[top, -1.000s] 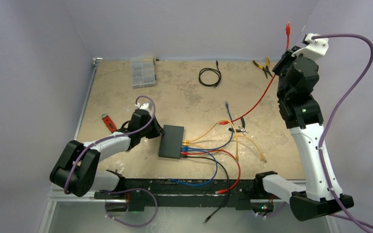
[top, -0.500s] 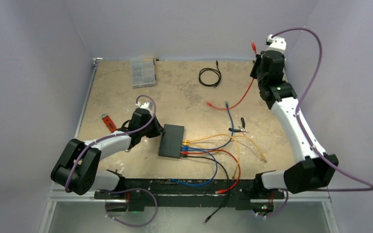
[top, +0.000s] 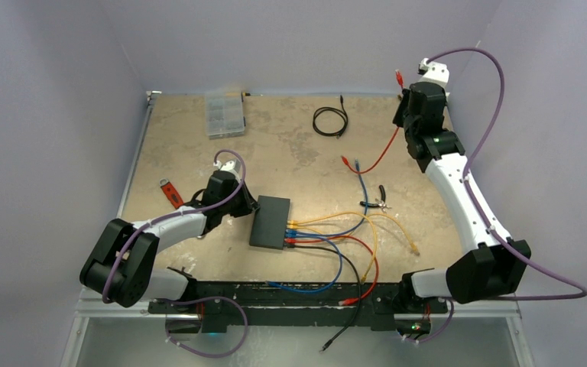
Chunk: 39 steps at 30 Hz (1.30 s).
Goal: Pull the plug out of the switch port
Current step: Place the connector at the corner of the board.
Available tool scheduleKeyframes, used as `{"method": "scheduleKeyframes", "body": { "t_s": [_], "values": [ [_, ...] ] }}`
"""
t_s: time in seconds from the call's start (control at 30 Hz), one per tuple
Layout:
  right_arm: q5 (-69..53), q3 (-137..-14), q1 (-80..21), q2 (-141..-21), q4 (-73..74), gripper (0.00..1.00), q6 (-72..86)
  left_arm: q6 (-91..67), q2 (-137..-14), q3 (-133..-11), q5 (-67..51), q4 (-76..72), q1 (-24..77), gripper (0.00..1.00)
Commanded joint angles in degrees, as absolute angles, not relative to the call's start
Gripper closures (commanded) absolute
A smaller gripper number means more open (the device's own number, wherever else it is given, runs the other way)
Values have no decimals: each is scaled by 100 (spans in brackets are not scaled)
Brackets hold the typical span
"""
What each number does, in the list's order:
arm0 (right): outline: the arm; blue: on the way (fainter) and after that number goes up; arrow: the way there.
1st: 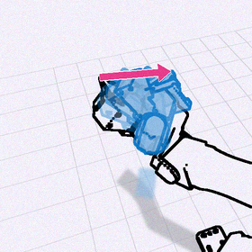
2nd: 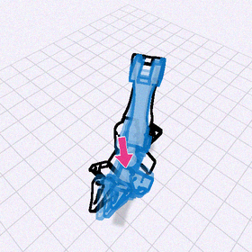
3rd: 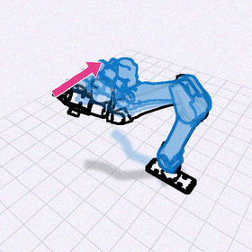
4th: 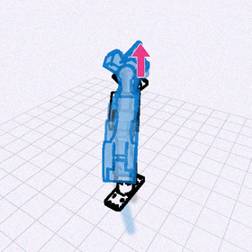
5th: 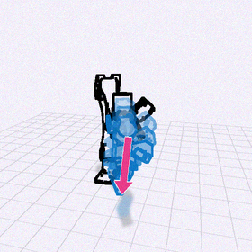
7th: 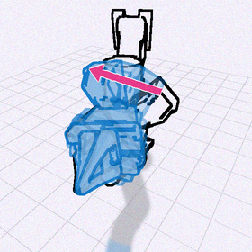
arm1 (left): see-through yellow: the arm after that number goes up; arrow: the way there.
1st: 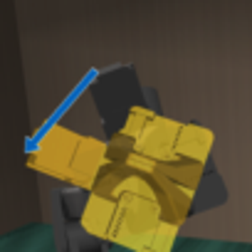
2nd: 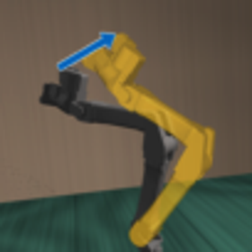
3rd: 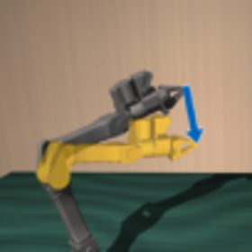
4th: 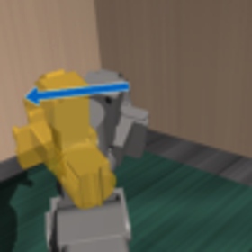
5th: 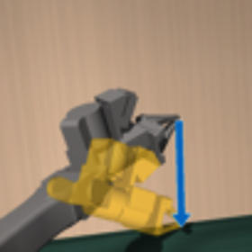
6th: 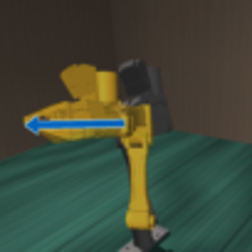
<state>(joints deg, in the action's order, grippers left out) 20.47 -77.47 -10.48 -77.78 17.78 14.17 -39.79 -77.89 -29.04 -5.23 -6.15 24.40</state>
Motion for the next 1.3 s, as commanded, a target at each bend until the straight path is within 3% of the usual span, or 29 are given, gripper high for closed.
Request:
{"method": "scheduleKeyframes", "body": {
  "t_s": [0.0, 0.5, 0.83, 1.27],
  "values": [
    [1211, -7734, -1039, -8067, 1325, 100, 1707, -3721, -8033, -2684, -173, 234, 2408, 90],
    [-771, -8291, -889, -9703, 505, 100, 2512, -3701, -8029, -2683, -205, 227, 2408, 90],
    [-1958, -8581, -218, -10850, -98, 100, 3165, -3671, -8048, -2714, -246, 239, 2408, 90],
    [-1979, -9572, 219, -12009, -72, 100, 3328, -3669, -8068, -2726, -237, 253, 2408, 89]
  ]
}}
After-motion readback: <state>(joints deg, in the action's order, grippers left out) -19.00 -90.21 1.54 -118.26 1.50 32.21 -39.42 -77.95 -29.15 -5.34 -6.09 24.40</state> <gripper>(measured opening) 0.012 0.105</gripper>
